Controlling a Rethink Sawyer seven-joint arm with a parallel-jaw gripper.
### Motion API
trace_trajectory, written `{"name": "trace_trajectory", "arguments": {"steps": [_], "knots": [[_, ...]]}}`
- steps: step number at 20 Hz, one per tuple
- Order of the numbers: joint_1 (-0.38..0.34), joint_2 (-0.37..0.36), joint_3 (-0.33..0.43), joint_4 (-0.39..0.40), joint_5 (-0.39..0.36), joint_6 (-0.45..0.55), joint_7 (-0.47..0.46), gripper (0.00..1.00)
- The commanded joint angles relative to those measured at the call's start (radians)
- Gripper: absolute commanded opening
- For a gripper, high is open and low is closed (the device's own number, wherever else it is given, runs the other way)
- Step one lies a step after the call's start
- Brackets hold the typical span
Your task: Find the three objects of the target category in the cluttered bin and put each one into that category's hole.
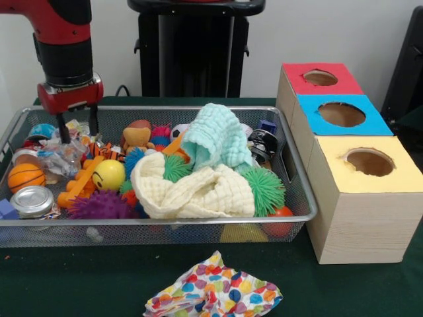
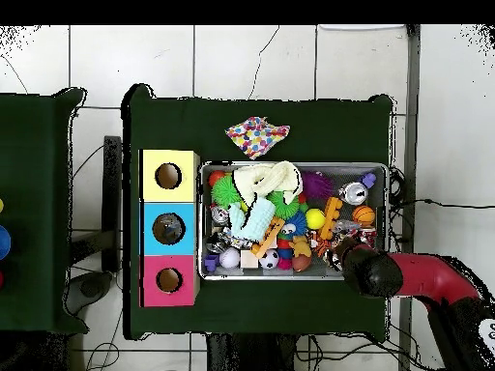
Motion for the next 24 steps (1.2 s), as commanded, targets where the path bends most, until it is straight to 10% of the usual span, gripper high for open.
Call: {"name": "trace_trajectory", "arguments": {"steps": [1,24], "knots": [[0.018,0.035,0.082,-0.102,-0.143,-0.021,-0.204,1.00],[0.070,-0.092,0.120,-0.072,-0.195,0.033,-0.161,1.00]]}}
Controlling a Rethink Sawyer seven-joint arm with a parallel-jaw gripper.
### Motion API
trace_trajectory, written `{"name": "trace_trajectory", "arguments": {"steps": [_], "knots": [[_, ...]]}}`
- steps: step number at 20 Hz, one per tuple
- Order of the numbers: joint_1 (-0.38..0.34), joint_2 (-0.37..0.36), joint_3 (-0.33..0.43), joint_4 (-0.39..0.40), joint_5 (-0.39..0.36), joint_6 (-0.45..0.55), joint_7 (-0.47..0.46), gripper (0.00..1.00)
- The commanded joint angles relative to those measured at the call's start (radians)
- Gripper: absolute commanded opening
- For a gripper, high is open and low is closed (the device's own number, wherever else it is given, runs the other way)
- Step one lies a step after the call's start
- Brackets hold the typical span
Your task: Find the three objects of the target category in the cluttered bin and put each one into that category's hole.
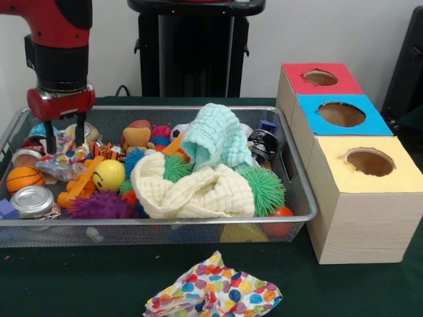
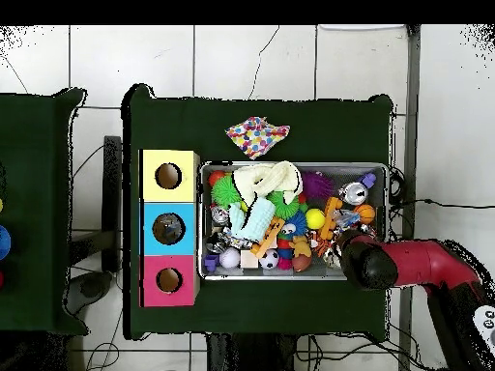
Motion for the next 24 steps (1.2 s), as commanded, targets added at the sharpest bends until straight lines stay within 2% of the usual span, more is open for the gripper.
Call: {"name": "trace_trajectory", "arguments": {"steps": [1,9,24], "knots": [[0.040,-0.090,0.073,-0.020,-0.033,0.038,-0.165,1.00],[0.056,-0.156,0.094,-0.008,0.022,0.113,-0.195,1.00],[0.052,-0.059,0.132,-0.015,0.004,0.094,-0.208,1.00]]}}
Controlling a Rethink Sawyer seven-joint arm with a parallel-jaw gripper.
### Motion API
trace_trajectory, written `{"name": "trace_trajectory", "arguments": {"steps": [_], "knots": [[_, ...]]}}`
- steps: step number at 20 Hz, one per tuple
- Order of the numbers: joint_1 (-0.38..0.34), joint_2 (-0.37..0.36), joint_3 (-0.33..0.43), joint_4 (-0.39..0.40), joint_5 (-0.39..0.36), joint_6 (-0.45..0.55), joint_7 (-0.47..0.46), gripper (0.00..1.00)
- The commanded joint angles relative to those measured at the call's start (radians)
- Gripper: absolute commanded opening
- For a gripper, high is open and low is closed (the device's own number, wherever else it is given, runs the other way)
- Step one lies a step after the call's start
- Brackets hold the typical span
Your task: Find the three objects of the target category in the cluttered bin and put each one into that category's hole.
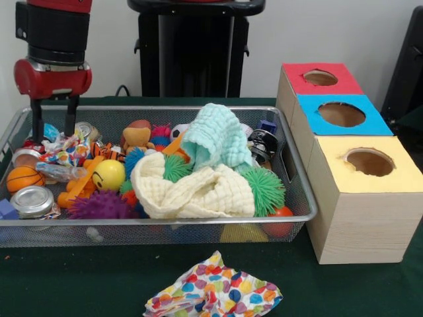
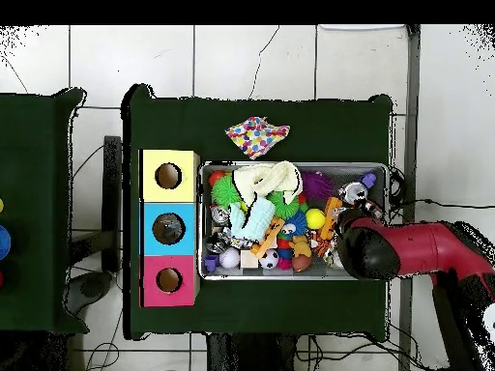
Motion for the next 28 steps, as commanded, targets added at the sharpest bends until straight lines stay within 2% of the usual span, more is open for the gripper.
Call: {"name": "trace_trajectory", "arguments": {"steps": [1,8,17,23,28], "knots": [[0.021,0.089,0.060,-0.031,-0.028,0.089,-0.206,1.00],[-0.002,0.153,0.081,-0.087,-0.051,0.076,-0.252,1.00],[0.008,0.123,0.092,-0.143,-0.063,0.092,-0.280,1.00],[0.007,0.107,0.091,-0.133,-0.065,0.087,-0.278,1.00],[0.005,0.052,0.096,-0.107,-0.032,0.131,-0.295,1.00]]}}
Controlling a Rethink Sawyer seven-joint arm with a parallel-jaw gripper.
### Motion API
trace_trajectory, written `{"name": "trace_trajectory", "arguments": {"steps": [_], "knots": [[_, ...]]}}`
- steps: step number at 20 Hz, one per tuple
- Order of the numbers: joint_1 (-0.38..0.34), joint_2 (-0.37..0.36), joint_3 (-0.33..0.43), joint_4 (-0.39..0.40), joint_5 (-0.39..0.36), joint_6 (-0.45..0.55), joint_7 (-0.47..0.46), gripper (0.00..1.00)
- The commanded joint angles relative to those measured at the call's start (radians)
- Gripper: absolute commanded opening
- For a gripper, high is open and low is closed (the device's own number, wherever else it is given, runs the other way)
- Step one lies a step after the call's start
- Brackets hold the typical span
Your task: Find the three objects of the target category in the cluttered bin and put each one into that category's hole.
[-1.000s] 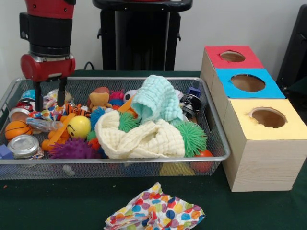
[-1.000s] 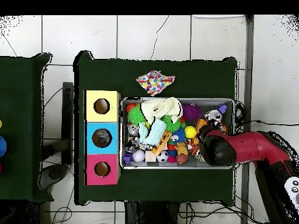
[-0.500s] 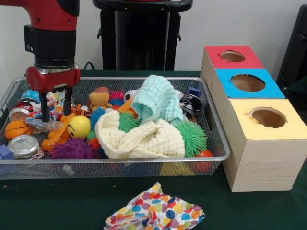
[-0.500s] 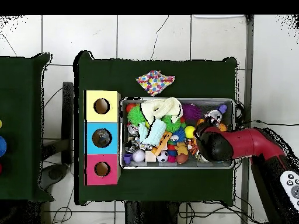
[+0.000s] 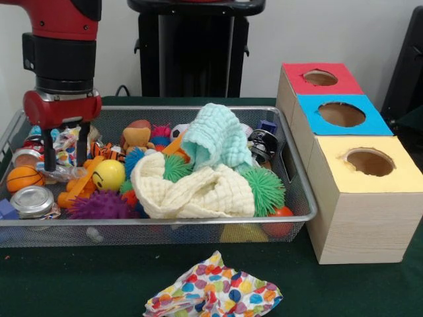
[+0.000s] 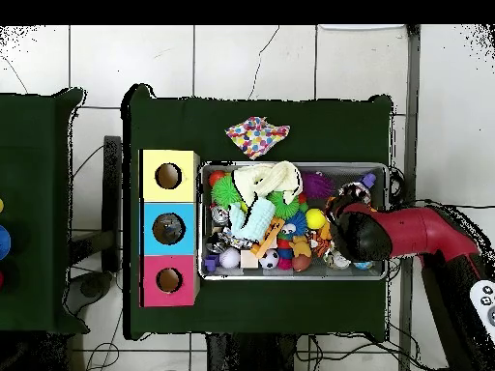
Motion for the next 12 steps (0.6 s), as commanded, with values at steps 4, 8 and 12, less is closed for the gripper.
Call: {"name": "trace_trajectory", "arguments": {"steps": [4,8,12], "knots": [[0.014,-0.049,0.049,-0.023,-0.026,0.133,-0.280,1.00],[0.020,-0.029,0.010,-0.033,-0.057,0.121,-0.241,1.00],[0.025,0.009,-0.019,-0.062,-0.082,0.119,-0.220,1.00]]}}
